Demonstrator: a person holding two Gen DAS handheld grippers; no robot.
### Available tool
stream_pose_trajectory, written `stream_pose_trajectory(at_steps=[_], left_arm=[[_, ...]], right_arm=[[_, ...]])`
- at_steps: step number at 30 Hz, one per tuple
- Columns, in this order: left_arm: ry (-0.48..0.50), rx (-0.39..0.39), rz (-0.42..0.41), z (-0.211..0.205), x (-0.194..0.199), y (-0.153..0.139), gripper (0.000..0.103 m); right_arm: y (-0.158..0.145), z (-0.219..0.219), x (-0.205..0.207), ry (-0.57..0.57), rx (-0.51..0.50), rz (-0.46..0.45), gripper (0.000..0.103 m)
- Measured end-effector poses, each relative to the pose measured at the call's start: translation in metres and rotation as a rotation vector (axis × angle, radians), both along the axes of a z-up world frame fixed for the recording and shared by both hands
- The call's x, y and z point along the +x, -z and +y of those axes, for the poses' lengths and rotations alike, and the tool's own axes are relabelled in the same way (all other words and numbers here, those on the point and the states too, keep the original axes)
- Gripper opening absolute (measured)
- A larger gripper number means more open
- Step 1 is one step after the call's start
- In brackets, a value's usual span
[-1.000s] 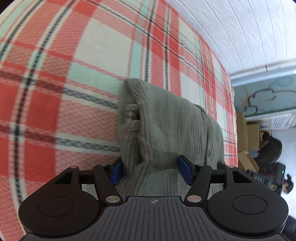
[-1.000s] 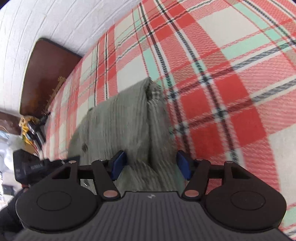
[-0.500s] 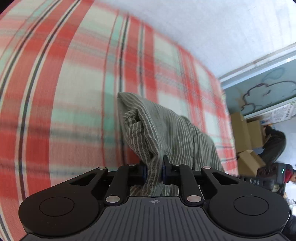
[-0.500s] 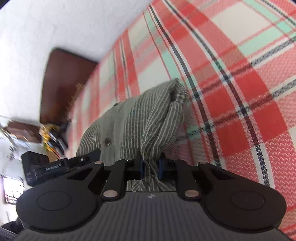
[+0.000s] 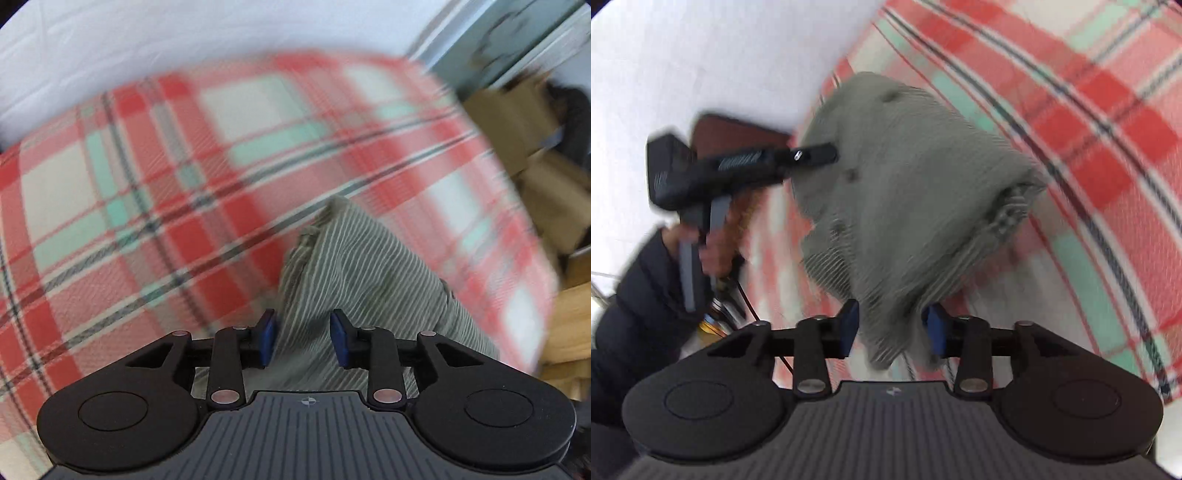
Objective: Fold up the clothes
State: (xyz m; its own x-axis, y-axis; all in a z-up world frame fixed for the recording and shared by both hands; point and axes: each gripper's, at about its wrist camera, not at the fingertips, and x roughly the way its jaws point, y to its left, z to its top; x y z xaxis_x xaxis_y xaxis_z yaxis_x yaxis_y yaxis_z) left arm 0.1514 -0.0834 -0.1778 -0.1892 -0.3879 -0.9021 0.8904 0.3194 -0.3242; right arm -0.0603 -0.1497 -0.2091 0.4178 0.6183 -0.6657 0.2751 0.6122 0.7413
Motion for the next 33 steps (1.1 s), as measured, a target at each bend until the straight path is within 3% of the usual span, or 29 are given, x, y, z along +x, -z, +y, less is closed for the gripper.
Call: stream_pose_trajectory(at_steps=[3, 6, 10, 18, 23, 30, 33], left_arm=[[-0.104, -0.069, 0.078, 0.02, 0.024, -0.005, 0.046], [-0.204, -0.214, 0.139, 0.051, 0.043, -0.035, 0.052], [-0.274, -0.335, 0.163, 0.089, 0.038, -0.06, 0.06], [-0.404, -0.226, 0.105, 0.145, -0.036, -0.035, 0.061], [-0.61, -0.212, 0.106, 0.171, -0.082, -0.024, 0.062], [-0.891, -0.206, 0.119, 0.181, -0.154, -0.024, 0.066], [-0.988, -0.19, 0.161, 0.182, -0.185, -0.016, 0.068]], right_arm=[[-0.007, -0.007, -0.001, -0.037, -0.059, -0.017, 0.046], [-0.022, -0.024, 0.002, -0.055, -0.112, -0.05, 0.046], [-0.05, -0.047, 0.027, -0.061, -0.192, -0.128, 0.054], [-0.064, -0.05, 0.107, -0.284, -0.33, -0.207, 0.054], [-0.057, -0.049, 0.146, -0.464, -0.374, -0.235, 0.054], [-0.042, -0.056, 0.179, -0.701, -0.342, -0.262, 0.055], [-0.03, -0.058, 0.189, -0.769, -0.325, -0.251, 0.055]])
